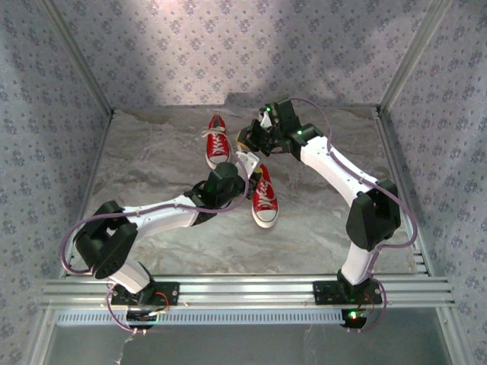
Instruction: Tie the shoes
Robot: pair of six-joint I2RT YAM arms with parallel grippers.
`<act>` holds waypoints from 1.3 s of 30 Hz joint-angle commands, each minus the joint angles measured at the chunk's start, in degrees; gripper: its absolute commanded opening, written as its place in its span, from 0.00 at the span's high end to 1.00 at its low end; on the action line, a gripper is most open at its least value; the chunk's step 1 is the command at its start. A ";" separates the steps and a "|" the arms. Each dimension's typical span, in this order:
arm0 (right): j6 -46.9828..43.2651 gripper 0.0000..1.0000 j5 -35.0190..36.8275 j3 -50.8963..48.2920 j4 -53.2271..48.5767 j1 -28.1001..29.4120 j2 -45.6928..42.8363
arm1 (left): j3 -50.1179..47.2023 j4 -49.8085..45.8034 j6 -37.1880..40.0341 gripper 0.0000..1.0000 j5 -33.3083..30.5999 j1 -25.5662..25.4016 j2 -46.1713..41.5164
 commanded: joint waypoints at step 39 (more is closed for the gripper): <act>6.75 1.00 -2.51 0.17 -0.26 0.09 -4.26 | -3.10 21.34 10.27 1.00 -1.58 -4.89 9.05</act>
